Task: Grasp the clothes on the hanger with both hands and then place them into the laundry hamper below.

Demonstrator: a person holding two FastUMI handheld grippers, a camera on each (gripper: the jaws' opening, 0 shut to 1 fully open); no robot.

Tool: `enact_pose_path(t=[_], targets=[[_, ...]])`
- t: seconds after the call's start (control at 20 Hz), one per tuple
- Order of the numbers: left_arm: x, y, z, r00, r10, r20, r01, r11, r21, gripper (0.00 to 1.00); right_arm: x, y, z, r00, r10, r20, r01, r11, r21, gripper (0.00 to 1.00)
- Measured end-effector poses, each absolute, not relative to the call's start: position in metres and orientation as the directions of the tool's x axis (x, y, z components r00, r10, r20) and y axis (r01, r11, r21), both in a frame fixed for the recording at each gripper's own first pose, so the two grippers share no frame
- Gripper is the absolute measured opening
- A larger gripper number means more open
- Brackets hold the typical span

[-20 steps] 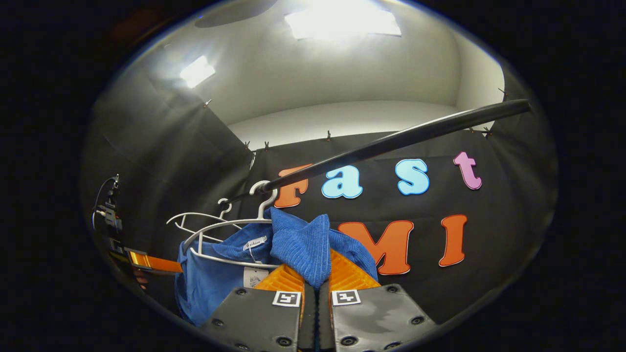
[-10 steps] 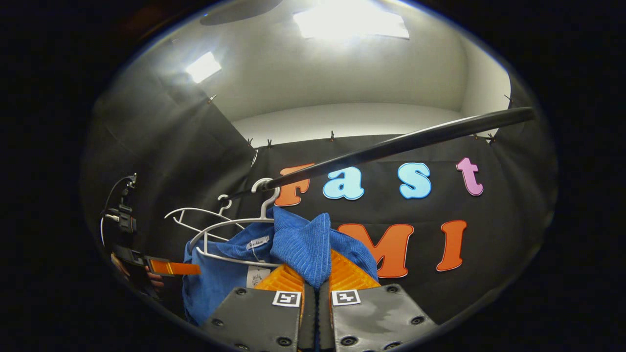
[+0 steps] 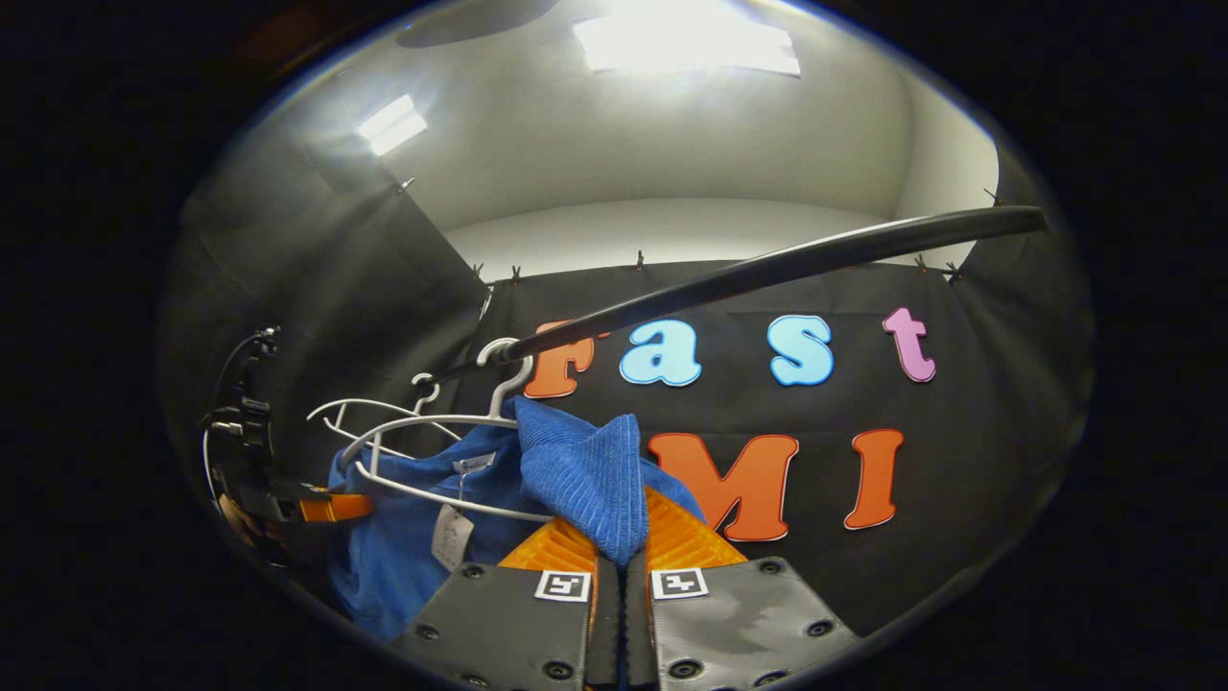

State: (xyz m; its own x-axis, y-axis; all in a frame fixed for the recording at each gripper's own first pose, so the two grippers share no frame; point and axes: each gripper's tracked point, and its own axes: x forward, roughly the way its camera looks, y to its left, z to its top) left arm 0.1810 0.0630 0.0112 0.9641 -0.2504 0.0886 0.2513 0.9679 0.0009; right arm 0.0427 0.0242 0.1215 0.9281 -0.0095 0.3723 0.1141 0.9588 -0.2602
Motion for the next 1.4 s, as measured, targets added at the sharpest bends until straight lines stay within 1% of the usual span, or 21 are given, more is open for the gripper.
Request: enact_pose_path(t=[0.1,0.15,0.3,0.35,0.4,0.45,0.5,0.55,0.6,0.65,0.75,0.95,1.1,1.15,1.3,1.35,1.4], targets=[[0.182,0.070,0.043,0.963,-0.236,0.131,0.233,0.972,0.039,0.05,0.048,0.020,0.122,0.923,-0.022,0.384,0.136,0.952,-0.273,0.10],[0.182,0.076,0.057,0.961,-0.234,0.148,0.231,0.972,0.038,0.08,0.049,0.020,0.121,0.924,-0.027,0.383,0.140,0.953,-0.269,0.10],[0.189,0.112,0.094,0.956,-0.202,0.213,0.205,0.979,0.010,0.08,0.057,0.019,0.117,0.930,-0.032,0.366,0.124,0.965,-0.230,0.10],[0.195,0.122,0.101,0.953,-0.198,0.231,0.214,0.976,-0.049,0.10,0.064,0.016,0.118,0.930,-0.031,0.366,0.118,0.969,-0.217,0.10],[0.200,0.129,0.108,0.941,-0.217,0.260,0.259,0.955,-0.143,0.08,0.068,0.013,0.119,0.930,-0.032,0.367,0.116,0.971,-0.208,0.10],[0.202,0.136,0.114,0.932,-0.232,0.279,0.303,0.921,-0.244,0.08,0.066,0.017,0.118,0.931,-0.028,0.363,0.109,0.973,-0.204,0.10],[0.210,0.142,0.114,0.928,-0.235,0.288,0.321,0.897,-0.305,0.08,0.068,0.019,0.116,0.933,-0.024,0.359,0.102,0.975,-0.199,0.10],[0.220,0.147,0.111,0.928,-0.234,0.289,0.325,0.888,-0.325,0.06,0.072,0.020,0.116,0.934,-0.020,0.357,0.096,0.976,-0.196,0.10],[0.230,0.144,0.106,0.927,-0.246,0.282,0.337,0.877,-0.343,0.10,0.075,0.018,0.116,0.933,-0.018,0.360,0.095,0.976,-0.197,0.10],[0.239,0.140,0.103,0.925,-0.261,0.275,0.352,0.862,-0.366,0.08,0.074,0.018,0.118,0.931,-0.019,0.365,0.099,0.975,-0.201,0.10],[0.252,0.136,0.090,0.934,-0.258,0.248,0.339,0.859,-0.384,0.08,0.068,0.019,0.120,0.927,-0.030,0.375,0.113,0.973,-0.201,0.10],[0.252,0.111,0.031,0.952,-0.258,0.167,0.302,0.882,-0.361,0.08,0.067,-0.004,0.126,0.909,-0.116,0.401,0.204,0.961,-0.185,0.10],[0.252,0.087,-0.028,0.966,-0.252,0.066,0.258,0.892,-0.372,0.08,0.076,-0.032,0.132,0.891,-0.182,0.415,0.275,0.945,-0.176,0.10],[0.245,0.077,-0.051,0.964,-0.265,0.031,0.256,0.887,-0.385,0.08,0.076,-0.036,0.132,0.890,-0.199,0.410,0.289,0.942,-0.170,0.10],[0.242,0.049,-0.079,0.956,-0.294,-0.024,0.258,0.875,-0.410,0.08,0.080,-0.062,0.137,0.871,-0.253,0.421,0.351,0.921,-0.172,0.10],[0.242,0.040,-0.086,0.953,-0.301,-0.033,0.262,0.874,-0.409,0.11,0.080,-0.069,0.136,0.866,-0.271,0.420,0.372,0.911,-0.178,0.10],[0.240,0.033,-0.090,0.950,-0.311,-0.039,0.270,0.875,-0.403,0.08,0.078,-0.075,0.134,0.862,-0.288,0.417,0.389,0.903,-0.180,0.10]])
